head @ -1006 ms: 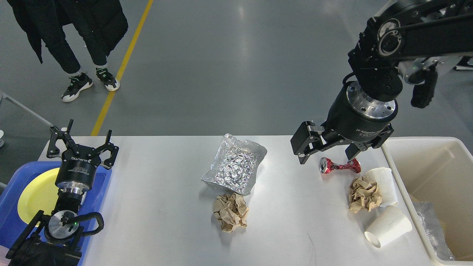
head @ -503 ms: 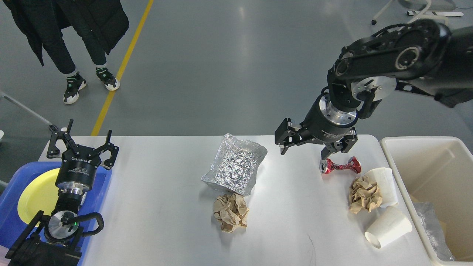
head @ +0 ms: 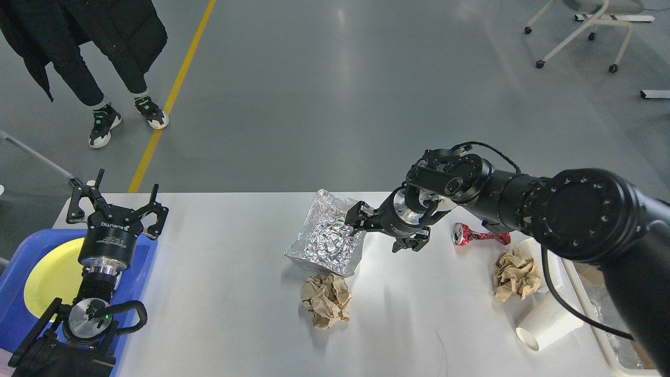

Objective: Tidy desktop
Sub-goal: 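Lower the right gripper and grasp the crinkled foil packet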

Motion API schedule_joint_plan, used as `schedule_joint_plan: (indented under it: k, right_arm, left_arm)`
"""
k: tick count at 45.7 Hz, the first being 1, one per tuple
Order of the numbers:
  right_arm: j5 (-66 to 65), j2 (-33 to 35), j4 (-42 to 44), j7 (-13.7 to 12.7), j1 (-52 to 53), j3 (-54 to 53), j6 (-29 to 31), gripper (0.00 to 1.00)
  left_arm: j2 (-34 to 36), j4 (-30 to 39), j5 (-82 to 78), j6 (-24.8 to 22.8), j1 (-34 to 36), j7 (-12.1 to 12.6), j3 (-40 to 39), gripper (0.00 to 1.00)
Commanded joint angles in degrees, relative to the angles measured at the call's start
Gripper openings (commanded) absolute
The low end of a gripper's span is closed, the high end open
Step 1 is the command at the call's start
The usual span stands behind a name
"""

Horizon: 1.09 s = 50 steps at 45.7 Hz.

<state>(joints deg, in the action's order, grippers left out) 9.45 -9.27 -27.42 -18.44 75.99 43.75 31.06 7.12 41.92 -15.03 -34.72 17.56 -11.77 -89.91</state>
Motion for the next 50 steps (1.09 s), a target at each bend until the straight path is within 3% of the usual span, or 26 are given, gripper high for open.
schedule_joint_plan:
  k: [1,8,28,50]
  right_arm:
    - [-0.49,-1.28,4.3,0.16,-5.32,-1.38,-5.29,1.0]
    - [-0.4,-1.19,4.04,0.34,-7.52,-3.93,-11.37,1.0]
    - [-2.94,-1.19,-1.59,5.52,-8.58,-8.41,-11.28,0.99]
    - [-4.0,-1.11,-1.67,6.14,-12.0,-11.14,-14.36,0.94]
  left_arm:
    - [0.0,0.0,0.0,0.01,0.02,0.0,0.0,0.96]
    - [0.0,0.0,0.0,0.01,0.02,0.0,0.0,0.96]
    - [0.0,0.0,0.0,0.01,0.02,0.0,0.0,0.96]
    - [0.0,0.0,0.0,0.1,-0.07,0.0,0.0,0.96]
